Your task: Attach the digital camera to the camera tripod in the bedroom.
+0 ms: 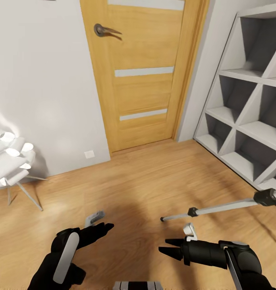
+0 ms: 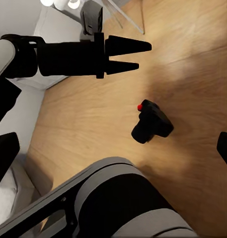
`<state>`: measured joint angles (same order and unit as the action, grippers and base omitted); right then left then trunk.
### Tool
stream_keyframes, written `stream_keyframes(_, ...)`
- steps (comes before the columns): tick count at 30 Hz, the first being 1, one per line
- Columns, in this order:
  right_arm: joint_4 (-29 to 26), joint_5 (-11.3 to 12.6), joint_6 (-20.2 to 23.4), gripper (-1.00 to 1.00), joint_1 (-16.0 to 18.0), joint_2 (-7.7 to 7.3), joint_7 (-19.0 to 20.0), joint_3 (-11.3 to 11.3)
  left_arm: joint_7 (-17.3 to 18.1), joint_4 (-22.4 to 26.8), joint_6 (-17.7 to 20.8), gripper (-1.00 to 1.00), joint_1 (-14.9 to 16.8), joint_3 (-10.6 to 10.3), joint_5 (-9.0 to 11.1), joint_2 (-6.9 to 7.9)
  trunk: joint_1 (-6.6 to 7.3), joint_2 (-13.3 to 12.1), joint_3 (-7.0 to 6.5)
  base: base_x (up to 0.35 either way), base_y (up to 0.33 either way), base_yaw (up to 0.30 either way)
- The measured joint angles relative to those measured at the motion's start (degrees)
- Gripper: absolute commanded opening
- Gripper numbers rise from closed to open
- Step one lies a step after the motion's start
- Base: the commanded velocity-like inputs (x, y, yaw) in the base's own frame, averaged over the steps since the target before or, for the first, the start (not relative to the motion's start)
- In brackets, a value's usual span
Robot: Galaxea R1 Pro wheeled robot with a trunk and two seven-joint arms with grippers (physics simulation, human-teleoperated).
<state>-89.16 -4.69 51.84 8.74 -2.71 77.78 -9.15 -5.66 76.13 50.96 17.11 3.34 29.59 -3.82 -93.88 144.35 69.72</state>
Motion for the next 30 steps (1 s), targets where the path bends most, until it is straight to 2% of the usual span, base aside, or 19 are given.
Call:
stream_keyframes(23, -0.08, -0.19, 0.43, 1.00, 0.00, -0.03, -0.01, 0.04, -0.98, 0.03, -0.07, 1.00, 0.00, 0.22, -0.04, -0.34, -0.59, 0.31, 5.10, 0.000, 0.000, 0.000)
stream_keyframes(24, -0.08, -0.21, 0.38, 1.00, 0.00, -0.03, -0.01, 0.06, -1.80, 0.07, -0.24, 1.00, 0.00, 0.26, 0.09, -0.42, -0.62, 0.32, 5.32, 0.000, 0.000, 0.000)
stream_keyframes(26, -0.08, -0.23, 0.32, 1.00, 0.00, 0.01, -0.01, 0.08, -7.72, 0.26, -2.74, 1.00, 0.00, 0.45, 0.50, -1.13, -0.67, 0.35, 5.76, 0.000, 0.000, 0.000)
stream_keyframes(28, -0.08, -0.24, 0.31, 1.00, 0.00, 0.01, -0.01, 0.08, -10.57, 0.29, -4.23, 1.00, 0.00, 0.49, 0.62, -1.63, -0.72, 0.38, 6.21, 0.000, 0.000, 0.000)
stream_keyframes(29, -0.08, -0.24, 0.31, 1.00, 0.00, 0.03, -0.01, 0.09, -15.48, 0.59, -6.74, 1.00, 0.00, 0.56, 0.75, -2.58, -0.75, 0.39, 6.43, 0.000, 0.000, 0.000)
stream_keyframes(30, -0.08, -0.24, 0.30, 1.00, 0.00, 0.04, -0.01, 0.09, -17.39, 0.80, -7.63, 1.00, 0.00, 0.57, 0.88, -2.92, -0.77, 0.40, 6.65, 0.000, 0.000, 0.000)
